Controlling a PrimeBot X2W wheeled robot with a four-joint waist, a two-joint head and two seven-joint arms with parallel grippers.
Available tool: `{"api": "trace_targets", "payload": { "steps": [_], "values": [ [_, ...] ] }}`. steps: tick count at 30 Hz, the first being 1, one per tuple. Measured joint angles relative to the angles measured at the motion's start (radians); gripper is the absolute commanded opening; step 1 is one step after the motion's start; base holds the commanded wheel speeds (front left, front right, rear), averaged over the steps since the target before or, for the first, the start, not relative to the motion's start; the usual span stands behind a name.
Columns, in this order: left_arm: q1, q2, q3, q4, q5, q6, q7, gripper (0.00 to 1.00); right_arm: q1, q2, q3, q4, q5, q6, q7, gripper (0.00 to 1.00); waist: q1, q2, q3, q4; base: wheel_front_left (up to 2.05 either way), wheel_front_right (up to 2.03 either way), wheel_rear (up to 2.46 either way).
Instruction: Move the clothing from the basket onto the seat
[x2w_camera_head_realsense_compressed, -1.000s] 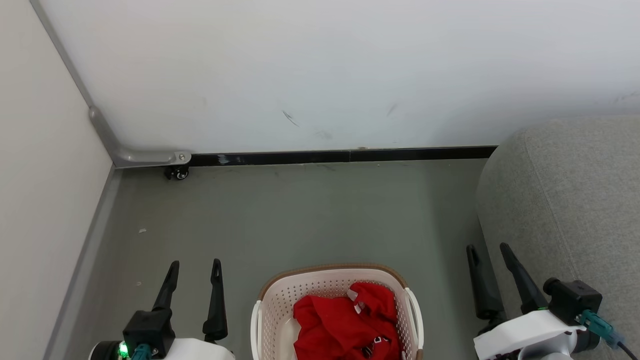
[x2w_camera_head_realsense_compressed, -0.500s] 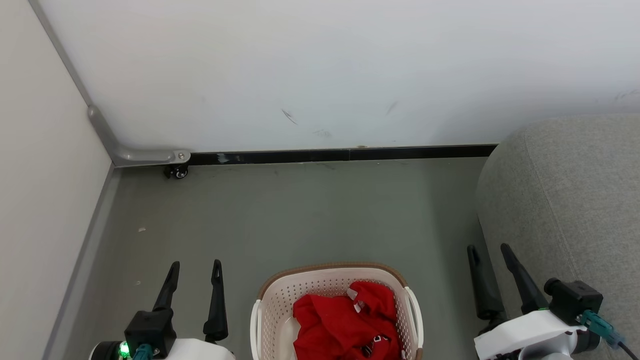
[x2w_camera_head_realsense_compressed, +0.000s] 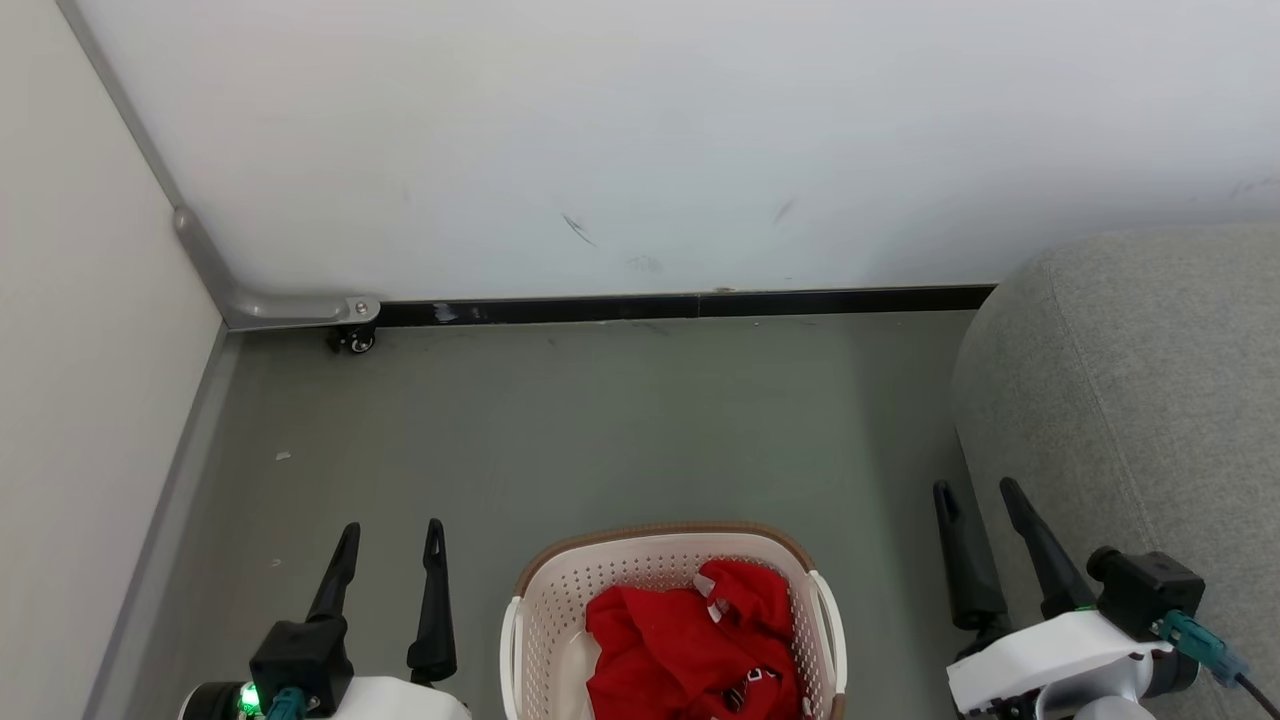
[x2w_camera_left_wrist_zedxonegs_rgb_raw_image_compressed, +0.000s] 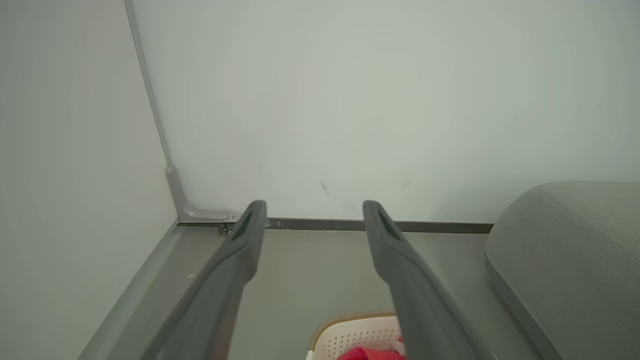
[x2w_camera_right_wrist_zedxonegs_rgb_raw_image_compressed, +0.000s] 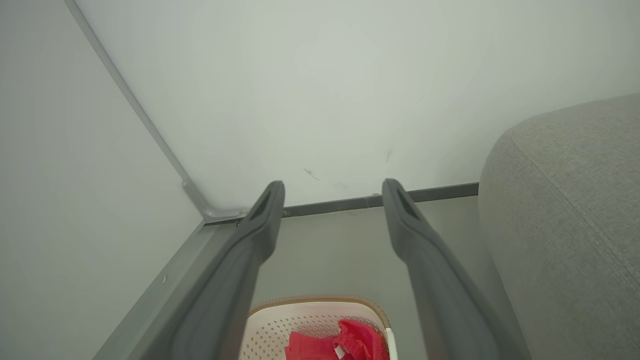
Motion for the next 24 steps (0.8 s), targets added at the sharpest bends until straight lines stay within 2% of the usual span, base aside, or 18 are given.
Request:
{"api": "trace_targets", "payload": {
  "steps": [24],
  "values": [
    [0.000,-0.002,-0.004,0.005,0.009,-0.001,0.000,1.00,0.000,0.000,0.022,0.015,0.000,0.000,0.012,1.00,0.0000,0.0000,0.005,0.004,0.00,0.00,0.00]
  ]
}}
